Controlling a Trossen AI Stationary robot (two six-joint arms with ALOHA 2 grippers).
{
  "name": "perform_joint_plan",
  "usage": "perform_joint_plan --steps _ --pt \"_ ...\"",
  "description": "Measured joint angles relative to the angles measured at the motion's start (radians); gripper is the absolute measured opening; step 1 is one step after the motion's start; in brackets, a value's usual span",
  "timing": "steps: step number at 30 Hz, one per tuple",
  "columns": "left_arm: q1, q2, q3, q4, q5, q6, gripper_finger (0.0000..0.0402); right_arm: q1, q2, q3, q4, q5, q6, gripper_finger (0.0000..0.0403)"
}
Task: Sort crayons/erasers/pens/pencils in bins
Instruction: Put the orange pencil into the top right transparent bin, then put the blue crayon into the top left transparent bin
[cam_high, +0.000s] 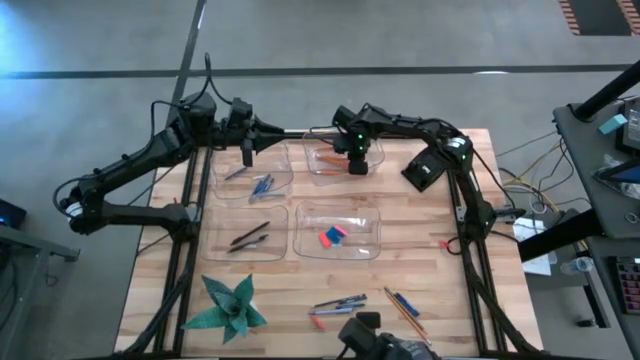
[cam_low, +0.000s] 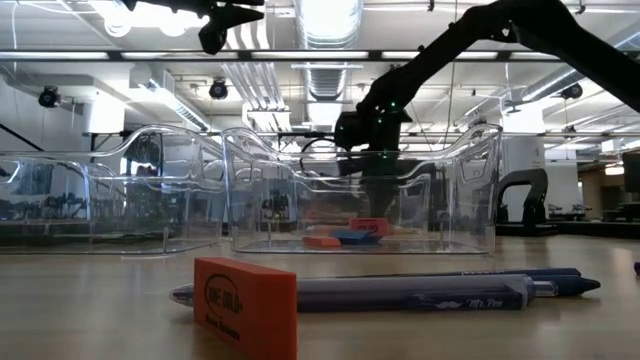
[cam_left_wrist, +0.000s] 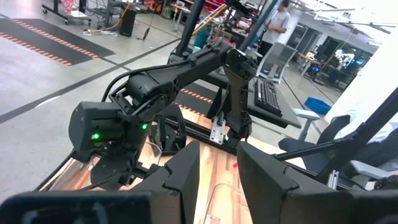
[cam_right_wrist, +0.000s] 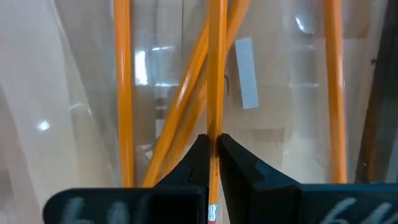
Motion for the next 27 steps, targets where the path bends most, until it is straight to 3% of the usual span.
perform_joint_plan --steps 12,27 --pt "0.000 0.000 0.000 0.000 0.000 -0.002 0.0094 0.000 0.000 0.004 0.000 0.009 0.064 0.0018" --pt "0.000 0.000 0.000 0.000 0.000 -0.005 0.0094 0.000 -0.023 0.003 0.000 0.023 0.123 0.0114"
